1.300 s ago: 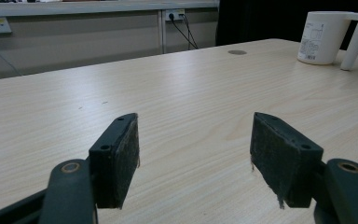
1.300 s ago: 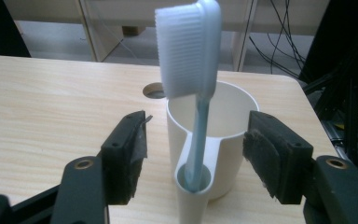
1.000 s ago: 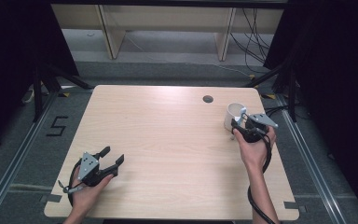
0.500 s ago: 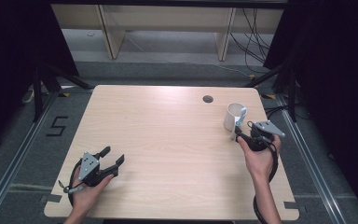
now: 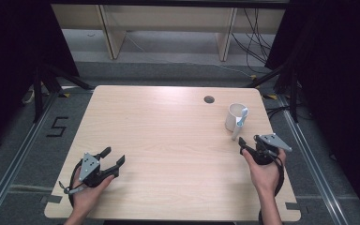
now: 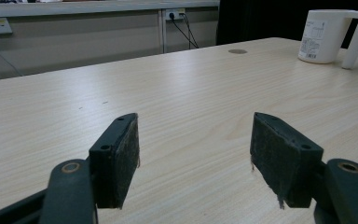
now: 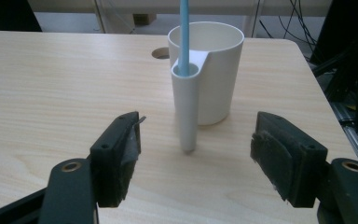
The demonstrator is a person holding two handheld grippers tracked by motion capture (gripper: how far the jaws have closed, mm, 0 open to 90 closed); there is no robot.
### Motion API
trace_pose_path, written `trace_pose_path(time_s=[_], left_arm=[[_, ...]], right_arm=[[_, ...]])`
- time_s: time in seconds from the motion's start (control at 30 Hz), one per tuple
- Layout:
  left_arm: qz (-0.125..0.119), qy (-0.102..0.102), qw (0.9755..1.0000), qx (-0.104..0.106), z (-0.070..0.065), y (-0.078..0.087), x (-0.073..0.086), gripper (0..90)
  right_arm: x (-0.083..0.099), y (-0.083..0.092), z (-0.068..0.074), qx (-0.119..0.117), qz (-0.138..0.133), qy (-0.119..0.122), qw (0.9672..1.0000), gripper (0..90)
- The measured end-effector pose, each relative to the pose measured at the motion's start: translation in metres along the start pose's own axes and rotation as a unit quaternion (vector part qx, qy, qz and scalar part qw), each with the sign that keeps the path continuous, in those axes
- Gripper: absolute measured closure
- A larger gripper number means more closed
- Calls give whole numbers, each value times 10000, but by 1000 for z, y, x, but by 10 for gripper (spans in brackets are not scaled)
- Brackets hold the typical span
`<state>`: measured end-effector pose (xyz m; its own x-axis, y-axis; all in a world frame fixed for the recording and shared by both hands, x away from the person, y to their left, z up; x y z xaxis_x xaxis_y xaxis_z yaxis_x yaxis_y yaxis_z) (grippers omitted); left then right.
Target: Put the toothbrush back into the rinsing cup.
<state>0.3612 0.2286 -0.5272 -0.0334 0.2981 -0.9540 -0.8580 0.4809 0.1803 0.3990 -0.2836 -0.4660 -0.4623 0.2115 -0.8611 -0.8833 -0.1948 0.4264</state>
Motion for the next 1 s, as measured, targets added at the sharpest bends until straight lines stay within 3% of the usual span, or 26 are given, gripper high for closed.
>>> trace_pose_path(time_s=[0.03, 0.07, 0.1, 0.2, 0.33, 0.47, 0.5, 0.53, 0.57, 0.7, 0.73, 0.87, 0.93, 0.97, 1.0], left_arm=[[4, 2, 10000, 0, 0, 0, 0, 324], [4, 1, 10000, 3, 0, 0, 0, 324], [5, -1, 10000, 5, 0, 0, 0, 324], [3, 5, 10000, 4, 0, 0, 0, 324], [2, 2, 10000, 5, 0, 0, 0, 324], [3, 0, 10000, 2, 0, 0, 0, 324], [2, -4, 10000, 1, 0, 0, 0, 324], [4, -5, 10000, 1, 0, 0, 0, 324], [7, -7, 10000, 4, 0, 0, 0, 324], [12, -13, 10000, 3, 0, 0, 0, 324], [10, -12, 10000, 4, 0, 0, 0, 324], [6, -8, 10000, 3, 0, 0, 0, 324], [5, -8, 10000, 0, 0, 0, 0, 324], [15, -12, 10000, 3, 0, 0, 0, 324], [26, -17, 10000, 4, 0, 0, 0, 325]], right_arm=[[2, 2, 2, 83, 14, -116, 9999, 332], [3, 4, -1, 81, 35, 17, 10000, 332], [6, 6, 0, 34, 3, -61, 10000, 332], [10, 10, -4, 7, 7, 26, 10000, 332], [18, 18, -8, 129, 91, 92, 9998, 331], [26, 22, -11, 74, 41, 64, 9999, 331], [28, 23, -13, 108, 41, 158, 9998, 331], [30, 26, -13, 150, 82, 74, 9998, 331], [33, 27, -16, 73, 6, 116, 9999, 331], [37, 33, -18, 124, 55, 14, 9999, 331], [38, 34, -20, 148, -36, 148, 9998, 331], [45, 38, -21, 114, -7, -6, 9999, 334], [48, 40, -23, 110, -66, 125, 9998, 335], [51, 42, -21, 139, -14, -9, 9999, 336], [52, 40, -21, 29, -87, 63, 9999, 338]])
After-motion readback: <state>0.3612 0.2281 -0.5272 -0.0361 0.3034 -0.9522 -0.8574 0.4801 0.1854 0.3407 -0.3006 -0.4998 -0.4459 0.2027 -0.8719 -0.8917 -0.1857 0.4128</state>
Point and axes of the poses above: each handheld gripper's, and its own axes: y roughly backward along the jaws, x roughly out of its underside, z roughly to its left, the point moved 2 cm from there along -y, roughly forward along the jaws, and after that the axes turned 14 degrees about -y, right-handed, at the moved point
